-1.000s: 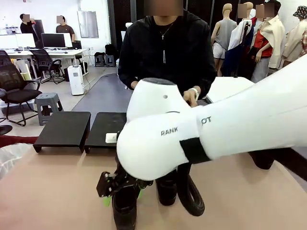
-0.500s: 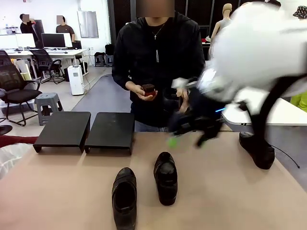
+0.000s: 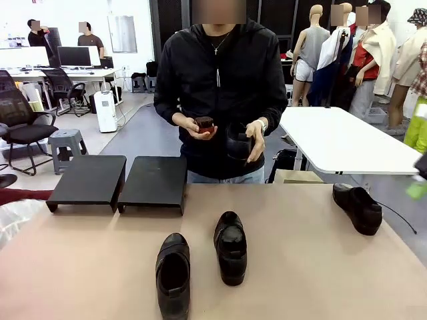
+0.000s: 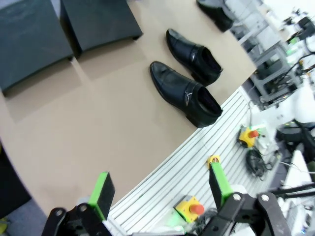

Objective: Organize the shoes by placing them on the stand.
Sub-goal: Pick up one Shoe and place it in the middle of the table, then place the Shoe from the middle of the table onto the Shoes Stand.

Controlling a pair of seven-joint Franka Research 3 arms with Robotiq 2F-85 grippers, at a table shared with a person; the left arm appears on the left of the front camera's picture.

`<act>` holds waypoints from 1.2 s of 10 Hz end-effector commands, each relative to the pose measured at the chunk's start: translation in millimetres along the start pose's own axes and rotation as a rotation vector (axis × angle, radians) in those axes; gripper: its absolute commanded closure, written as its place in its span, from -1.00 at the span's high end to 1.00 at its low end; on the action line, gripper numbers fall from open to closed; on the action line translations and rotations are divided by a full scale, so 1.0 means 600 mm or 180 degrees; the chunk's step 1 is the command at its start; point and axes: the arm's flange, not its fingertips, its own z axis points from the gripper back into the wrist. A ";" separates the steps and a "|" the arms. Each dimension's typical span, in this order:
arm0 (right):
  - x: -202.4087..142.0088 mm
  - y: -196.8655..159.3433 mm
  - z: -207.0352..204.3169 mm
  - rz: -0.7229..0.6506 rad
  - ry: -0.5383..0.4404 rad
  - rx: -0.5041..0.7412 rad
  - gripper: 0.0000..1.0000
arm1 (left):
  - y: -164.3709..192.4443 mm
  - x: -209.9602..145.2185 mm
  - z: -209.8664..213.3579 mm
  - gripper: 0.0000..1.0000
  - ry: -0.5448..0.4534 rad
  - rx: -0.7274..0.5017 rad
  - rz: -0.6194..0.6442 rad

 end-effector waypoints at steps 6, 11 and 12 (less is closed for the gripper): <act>0.003 -0.133 0.019 -0.0232 -0.0284 0.0758 1.00 | 0.000 0.000 0.001 1.00 -0.0048 -0.0064 -0.0057; 0.003 -0.133 0.019 -0.0232 -0.0284 0.0758 1.00 | 0.000 0.000 0.001 1.00 -0.0048 -0.0064 -0.0057; 0.003 -0.133 0.019 -0.0232 -0.0284 0.0758 1.00 | 0.000 0.000 0.001 1.00 -0.0048 -0.0064 -0.0057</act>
